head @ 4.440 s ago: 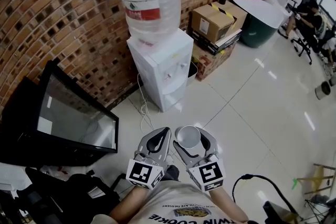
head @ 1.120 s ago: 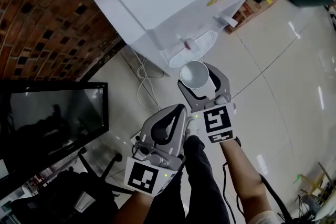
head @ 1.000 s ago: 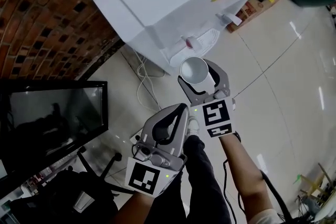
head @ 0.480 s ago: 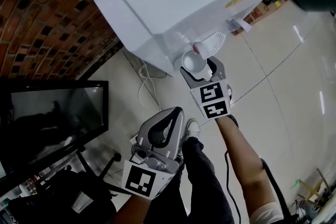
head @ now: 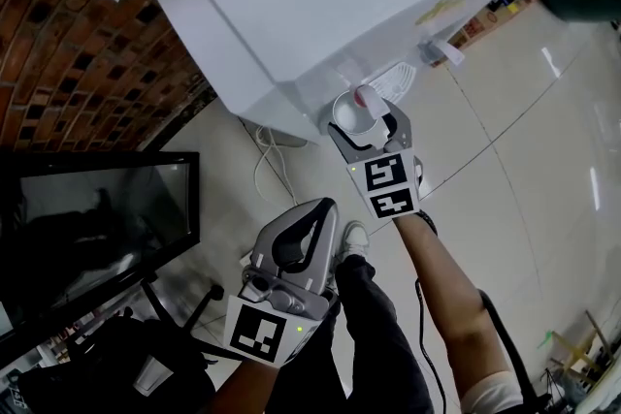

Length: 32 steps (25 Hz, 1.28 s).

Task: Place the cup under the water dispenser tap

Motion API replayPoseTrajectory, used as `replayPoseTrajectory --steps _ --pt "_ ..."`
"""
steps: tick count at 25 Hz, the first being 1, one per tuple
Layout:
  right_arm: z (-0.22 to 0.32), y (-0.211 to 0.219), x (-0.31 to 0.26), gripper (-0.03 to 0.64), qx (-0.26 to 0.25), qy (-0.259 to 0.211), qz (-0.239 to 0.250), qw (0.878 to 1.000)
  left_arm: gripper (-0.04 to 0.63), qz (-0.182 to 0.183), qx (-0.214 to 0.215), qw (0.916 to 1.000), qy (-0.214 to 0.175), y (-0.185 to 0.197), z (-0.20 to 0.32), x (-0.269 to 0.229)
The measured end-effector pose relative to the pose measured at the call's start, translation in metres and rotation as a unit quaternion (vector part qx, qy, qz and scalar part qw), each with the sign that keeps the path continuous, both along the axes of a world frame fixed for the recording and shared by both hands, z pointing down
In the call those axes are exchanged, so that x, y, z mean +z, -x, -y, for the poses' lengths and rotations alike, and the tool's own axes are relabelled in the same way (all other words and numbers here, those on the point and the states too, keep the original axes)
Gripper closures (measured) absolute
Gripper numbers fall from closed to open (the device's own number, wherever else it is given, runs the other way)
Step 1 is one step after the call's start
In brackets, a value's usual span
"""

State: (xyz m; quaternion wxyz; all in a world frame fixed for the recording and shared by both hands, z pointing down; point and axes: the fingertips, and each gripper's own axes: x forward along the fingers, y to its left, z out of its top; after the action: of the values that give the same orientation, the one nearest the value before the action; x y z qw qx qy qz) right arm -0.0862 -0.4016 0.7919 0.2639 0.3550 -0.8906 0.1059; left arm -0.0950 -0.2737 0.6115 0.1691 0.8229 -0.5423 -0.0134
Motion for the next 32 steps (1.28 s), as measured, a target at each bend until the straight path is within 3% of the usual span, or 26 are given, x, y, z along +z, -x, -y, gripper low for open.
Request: replayPoseTrajectory --steps 11,22,30,32 --pt "-0.007 0.002 -0.007 0.236 0.0 0.017 0.032 0.999 0.603 -0.002 0.008 1.0 0.002 -0.005 -0.007 0.0" --pt "-0.03 -0.02 -0.02 0.227 0.011 0.012 0.02 1.0 0.604 0.006 0.016 0.9999 0.001 -0.008 -0.025 -0.009" --pt "-0.078 -0.035 -0.076 0.231 0.025 0.017 0.028 0.999 0.604 0.006 0.012 0.9999 -0.007 -0.012 -0.038 -0.044" --pt "-0.092 -0.041 -0.1 0.261 0.027 0.01 0.032 0.999 0.604 0.008 0.012 0.9998 -0.011 -0.014 -0.042 -0.056"
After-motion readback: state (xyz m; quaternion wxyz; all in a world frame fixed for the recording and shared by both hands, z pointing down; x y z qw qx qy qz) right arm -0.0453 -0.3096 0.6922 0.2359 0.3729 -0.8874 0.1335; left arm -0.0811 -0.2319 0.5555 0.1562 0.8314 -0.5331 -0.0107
